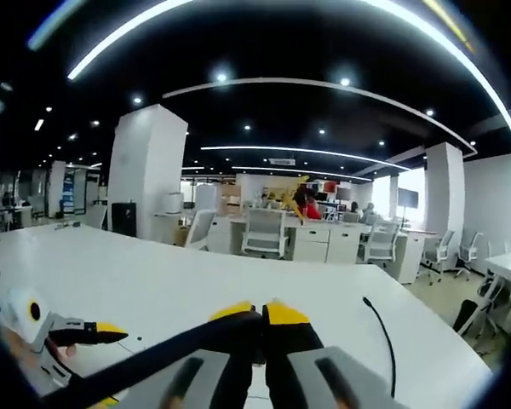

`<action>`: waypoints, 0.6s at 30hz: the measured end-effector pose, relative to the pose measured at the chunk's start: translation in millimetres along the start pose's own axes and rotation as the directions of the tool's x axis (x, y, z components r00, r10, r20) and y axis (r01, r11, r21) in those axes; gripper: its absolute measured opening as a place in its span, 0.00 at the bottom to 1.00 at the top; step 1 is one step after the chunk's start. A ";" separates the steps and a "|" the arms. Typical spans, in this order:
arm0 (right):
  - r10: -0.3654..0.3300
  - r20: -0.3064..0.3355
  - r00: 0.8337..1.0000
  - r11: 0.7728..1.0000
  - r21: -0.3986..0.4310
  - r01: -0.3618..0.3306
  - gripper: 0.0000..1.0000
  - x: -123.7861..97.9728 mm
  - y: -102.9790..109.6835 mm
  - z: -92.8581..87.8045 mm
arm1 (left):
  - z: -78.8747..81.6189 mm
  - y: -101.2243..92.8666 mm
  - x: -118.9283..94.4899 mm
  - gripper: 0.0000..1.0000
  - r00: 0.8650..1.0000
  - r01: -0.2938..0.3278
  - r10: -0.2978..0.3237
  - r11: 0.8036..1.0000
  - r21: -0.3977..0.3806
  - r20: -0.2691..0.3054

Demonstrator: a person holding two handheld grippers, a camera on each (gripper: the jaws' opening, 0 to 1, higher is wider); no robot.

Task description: Locate the USB plug end of the data cable currently connected to the USB port on the desk. Grip the plug, withdraw it from the port, and place it onto the desktop.

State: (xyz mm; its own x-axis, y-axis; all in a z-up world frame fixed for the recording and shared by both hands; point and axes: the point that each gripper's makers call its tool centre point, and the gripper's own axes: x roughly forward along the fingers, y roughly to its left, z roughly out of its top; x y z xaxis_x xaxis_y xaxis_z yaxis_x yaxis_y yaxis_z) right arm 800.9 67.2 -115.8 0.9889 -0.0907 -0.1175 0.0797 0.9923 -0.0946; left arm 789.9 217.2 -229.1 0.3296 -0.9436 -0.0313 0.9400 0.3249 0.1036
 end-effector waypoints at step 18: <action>0.076 0.008 0.997 0.994 -0.084 -0.075 0.05 -31.5 27.4 -11.9 | 17.8 -20.2 -37.3 0.70 1.000 0.003 -0.003 1.000 0.019 0.005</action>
State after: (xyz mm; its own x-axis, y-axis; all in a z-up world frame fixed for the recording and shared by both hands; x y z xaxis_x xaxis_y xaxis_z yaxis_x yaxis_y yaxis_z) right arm 770.4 96.3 -126.5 0.9931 -0.0140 -0.1167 -0.0058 0.9858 -0.1680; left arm 757.0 244.8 -212.4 0.3264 -0.9449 -0.0267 0.9391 0.3210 0.1227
